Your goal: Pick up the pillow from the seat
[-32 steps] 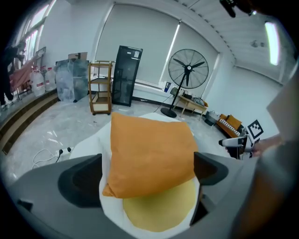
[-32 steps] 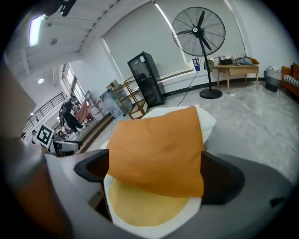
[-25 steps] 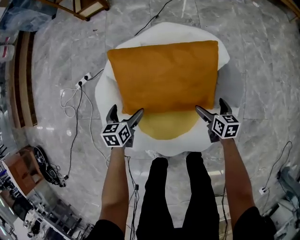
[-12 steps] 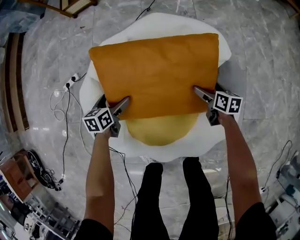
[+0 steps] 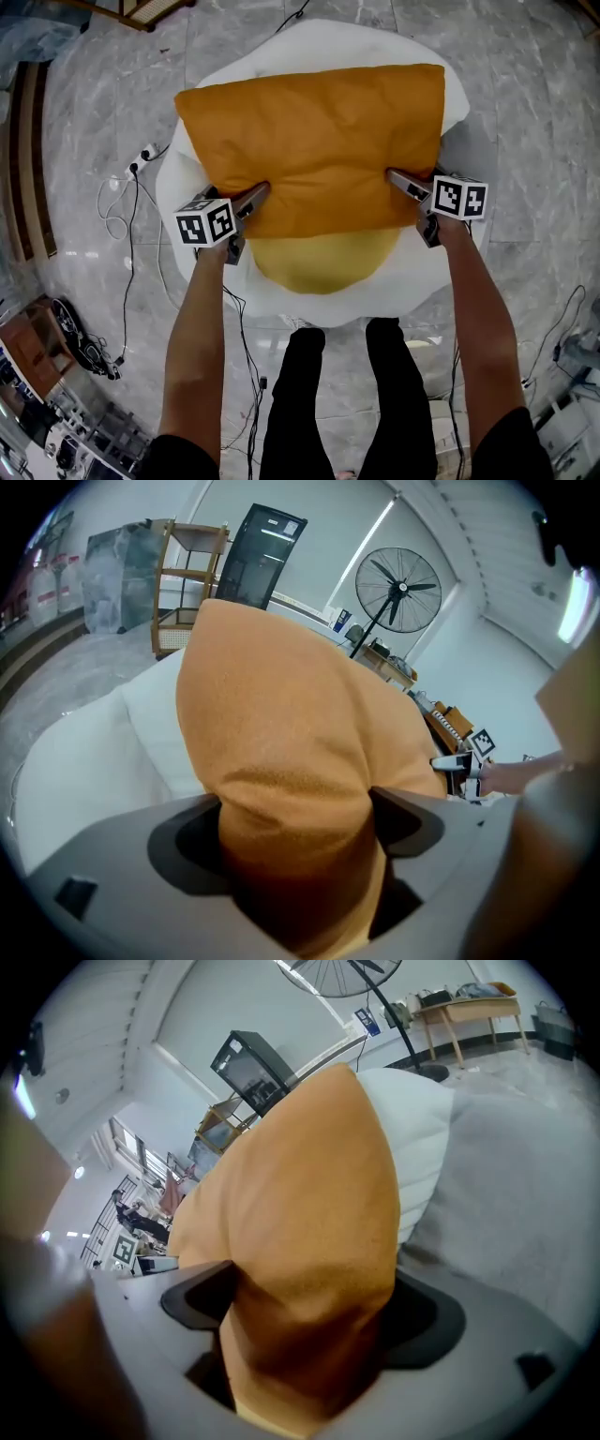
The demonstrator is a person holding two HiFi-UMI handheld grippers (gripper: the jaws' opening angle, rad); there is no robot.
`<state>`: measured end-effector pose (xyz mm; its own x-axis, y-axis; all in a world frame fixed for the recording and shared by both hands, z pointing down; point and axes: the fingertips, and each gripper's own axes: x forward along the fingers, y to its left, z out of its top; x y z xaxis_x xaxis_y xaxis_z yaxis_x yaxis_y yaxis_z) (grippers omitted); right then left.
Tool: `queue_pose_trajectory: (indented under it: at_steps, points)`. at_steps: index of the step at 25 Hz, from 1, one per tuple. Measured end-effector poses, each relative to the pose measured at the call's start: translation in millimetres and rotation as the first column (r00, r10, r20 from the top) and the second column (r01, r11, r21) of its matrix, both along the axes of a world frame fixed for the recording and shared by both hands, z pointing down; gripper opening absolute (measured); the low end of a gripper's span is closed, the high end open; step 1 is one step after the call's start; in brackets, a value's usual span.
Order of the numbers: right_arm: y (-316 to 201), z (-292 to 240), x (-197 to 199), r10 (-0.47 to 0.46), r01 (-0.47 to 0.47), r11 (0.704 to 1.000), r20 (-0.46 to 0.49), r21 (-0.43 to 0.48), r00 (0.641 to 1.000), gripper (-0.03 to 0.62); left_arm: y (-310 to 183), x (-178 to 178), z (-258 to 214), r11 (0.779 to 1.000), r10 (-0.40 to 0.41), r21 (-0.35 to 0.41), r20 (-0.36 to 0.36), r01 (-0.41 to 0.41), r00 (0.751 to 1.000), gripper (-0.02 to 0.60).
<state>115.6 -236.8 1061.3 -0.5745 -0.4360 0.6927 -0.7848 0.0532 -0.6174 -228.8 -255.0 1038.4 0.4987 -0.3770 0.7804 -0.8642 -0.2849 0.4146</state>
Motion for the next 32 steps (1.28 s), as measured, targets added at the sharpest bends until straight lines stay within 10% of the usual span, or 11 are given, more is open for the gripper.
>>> queue_pose_trajectory:
  at_steps: [9, 32]
  points:
    - [10.5, -45.2, -12.1, -0.038, 0.05, 0.997, -0.182, 0.061, 0.983, 0.182, 14.2, 14.0, -45.7, 0.997, -0.005, 0.075, 0.024, 0.003, 1.0, 0.272]
    - [95.9, -399.4, -33.9, 0.067, 0.02, 0.927, -0.216, 0.375, 0.974, 0.178, 112.2, -13.5, -386.9, 0.93, -0.107, 0.351, -0.03, 0.111, 0.994, 0.281]
